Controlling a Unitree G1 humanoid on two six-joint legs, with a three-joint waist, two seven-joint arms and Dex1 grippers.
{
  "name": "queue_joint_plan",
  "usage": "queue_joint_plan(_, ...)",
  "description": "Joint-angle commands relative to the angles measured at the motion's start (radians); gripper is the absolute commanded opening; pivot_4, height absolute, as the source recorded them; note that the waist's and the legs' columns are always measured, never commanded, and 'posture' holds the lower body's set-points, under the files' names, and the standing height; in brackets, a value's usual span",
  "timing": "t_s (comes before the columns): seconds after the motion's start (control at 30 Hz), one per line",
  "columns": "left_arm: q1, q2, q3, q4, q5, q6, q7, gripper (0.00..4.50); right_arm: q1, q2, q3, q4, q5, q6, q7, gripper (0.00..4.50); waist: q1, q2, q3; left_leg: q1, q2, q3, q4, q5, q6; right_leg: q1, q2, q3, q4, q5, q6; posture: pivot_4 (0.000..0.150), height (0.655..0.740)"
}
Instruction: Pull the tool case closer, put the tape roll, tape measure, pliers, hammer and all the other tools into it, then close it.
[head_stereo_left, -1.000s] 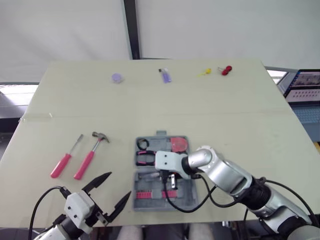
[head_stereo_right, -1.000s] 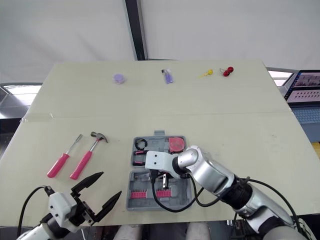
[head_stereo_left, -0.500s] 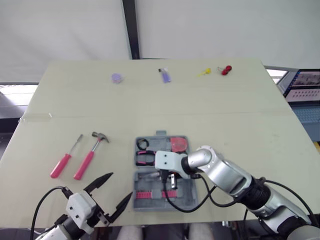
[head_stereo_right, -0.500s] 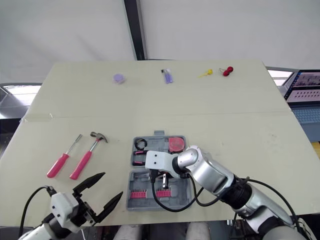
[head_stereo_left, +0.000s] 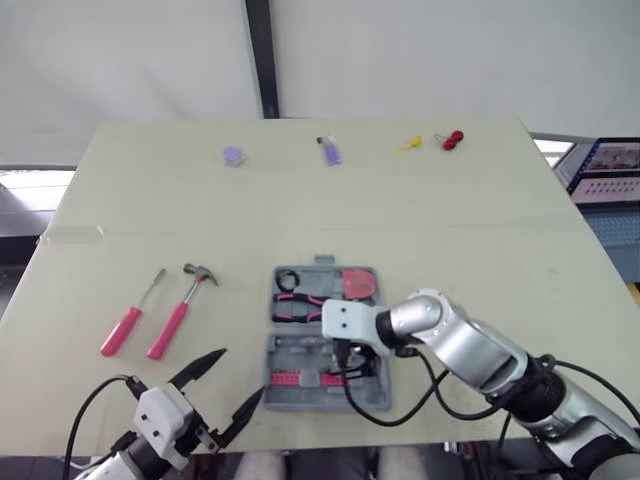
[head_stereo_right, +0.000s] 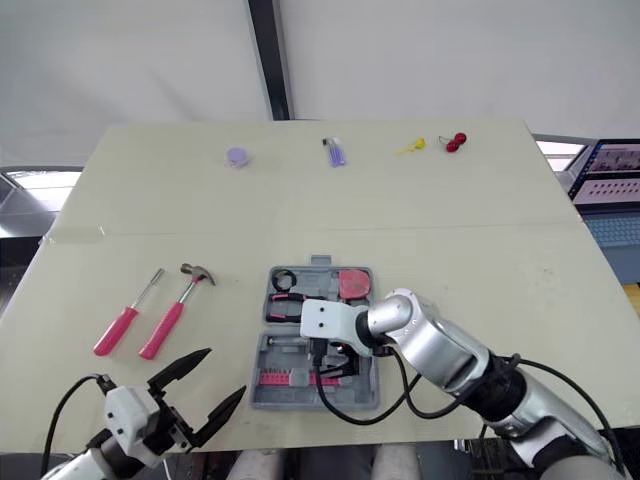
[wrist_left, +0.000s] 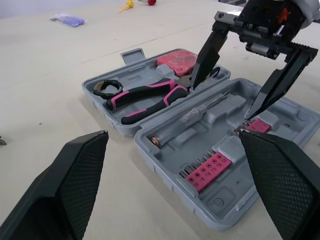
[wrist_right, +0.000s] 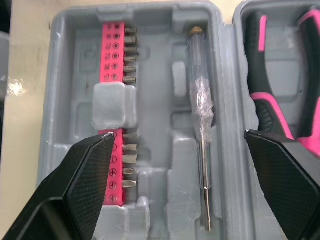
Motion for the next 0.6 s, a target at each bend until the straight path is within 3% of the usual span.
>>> queue_joint_plan(0.03,-0.005,0.002,-0.007,-0.005,0.003,-0.022,0.003,4.5,0.03,0.043,-0.066,0.027,0.009,-0.136,-0.042,4.21,0.0,0.0,0.0,0.0,0.0,0.0,0.0,0.0,0.0,0.0,0.0,0.0,0.0,0.0,0.0,0.15,0.74)
queue_joint_plan(0.1,-0.012,0.003,-0.008,-0.002,0.003,-0.022,0.004,4.5,0.055,0.074,-0.09,0.081,-0.003,-0.22,-0.075,3.55,0.0,-0.001,0.0,0.0,0.0,0.0,0.0,0.0,0.0,0.0,0.0,0.0,0.0,0.0,0.0,0.15,0.74)
queue_joint_plan(0.33,-0.023,0.005,-0.007,0.004,0.001,-0.025,0.003,4.5,0.134,0.13,-0.129,0.209,0.016,-0.376,-0.073,0.02,-0.001,-0.001,0.0,0.0,0.0,0.0,0.0,0.0,0.0,0.0,0.0,0.0,0.001,0.0,0.0,0.15,0.74)
queue_joint_plan(0.6,-0.018,0.006,-0.003,0.003,0.001,-0.025,0.003,4.5,0.165,0.131,-0.124,0.248,0.009,-0.401,-0.058,0.02,0.0,-0.001,0.0,0.0,0.0,0.0,0.001,0.0,0.0,0.0,0.0,0.0,0.001,0.0,0.0,0.15,0.74)
